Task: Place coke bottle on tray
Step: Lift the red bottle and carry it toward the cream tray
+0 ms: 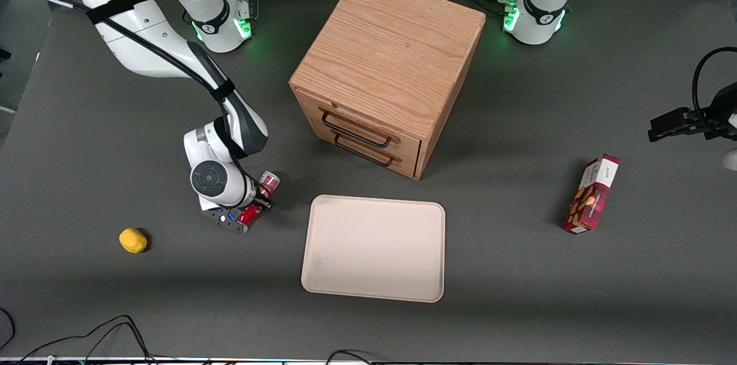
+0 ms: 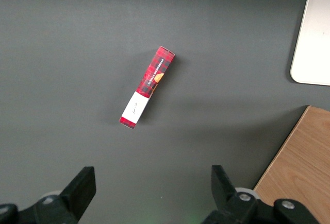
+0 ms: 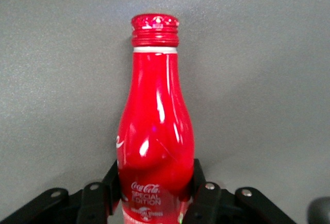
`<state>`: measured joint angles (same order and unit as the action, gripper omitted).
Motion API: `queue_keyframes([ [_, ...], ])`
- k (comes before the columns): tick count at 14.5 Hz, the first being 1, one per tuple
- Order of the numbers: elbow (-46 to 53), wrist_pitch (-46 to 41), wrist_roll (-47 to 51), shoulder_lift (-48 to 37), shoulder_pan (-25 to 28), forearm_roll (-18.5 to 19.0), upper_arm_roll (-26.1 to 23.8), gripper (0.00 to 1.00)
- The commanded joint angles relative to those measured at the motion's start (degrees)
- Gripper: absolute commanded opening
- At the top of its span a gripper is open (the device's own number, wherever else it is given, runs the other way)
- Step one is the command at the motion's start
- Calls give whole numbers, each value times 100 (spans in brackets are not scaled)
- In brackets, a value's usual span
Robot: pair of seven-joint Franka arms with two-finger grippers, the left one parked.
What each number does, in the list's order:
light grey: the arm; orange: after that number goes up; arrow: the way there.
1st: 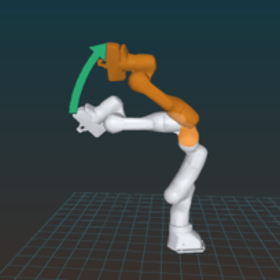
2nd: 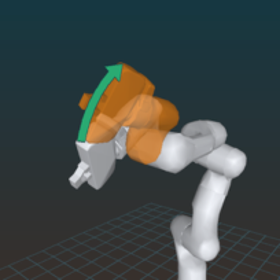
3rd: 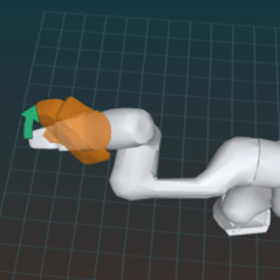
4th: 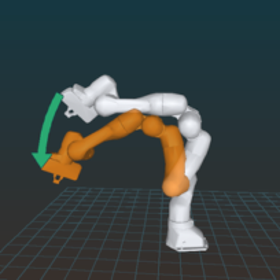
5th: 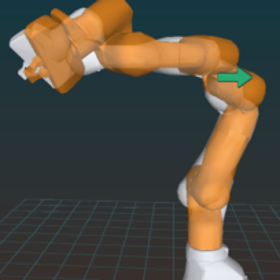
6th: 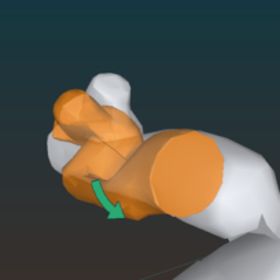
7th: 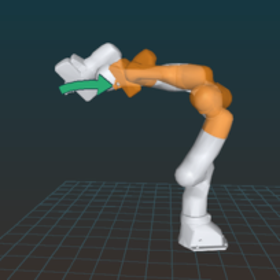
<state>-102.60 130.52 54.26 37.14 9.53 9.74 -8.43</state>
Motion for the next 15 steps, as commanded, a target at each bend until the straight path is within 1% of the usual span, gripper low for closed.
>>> queue_keyframes([
  [1,21,-60,208,-145,-12,195,-9,0],
  [4,38,-745,-10,-776,-100,160,-71,0],
  [6,73,-1166,-73,-1198,-328,116,-289,0],
  [8,161,-1606,-151,-1524,-810,116,-789,0],
  [10,301,-2150,-494,-1884,-1495,116,-1474,0],
  [12,765,-2940,-670,-2035,-2032,116,-2090,0],
  [13,1116,-3327,-827,-2027,-2165,116,-2240,0],
  [15,1802,-3882,-1022,-1896,-2131,124,-2242,0],
])
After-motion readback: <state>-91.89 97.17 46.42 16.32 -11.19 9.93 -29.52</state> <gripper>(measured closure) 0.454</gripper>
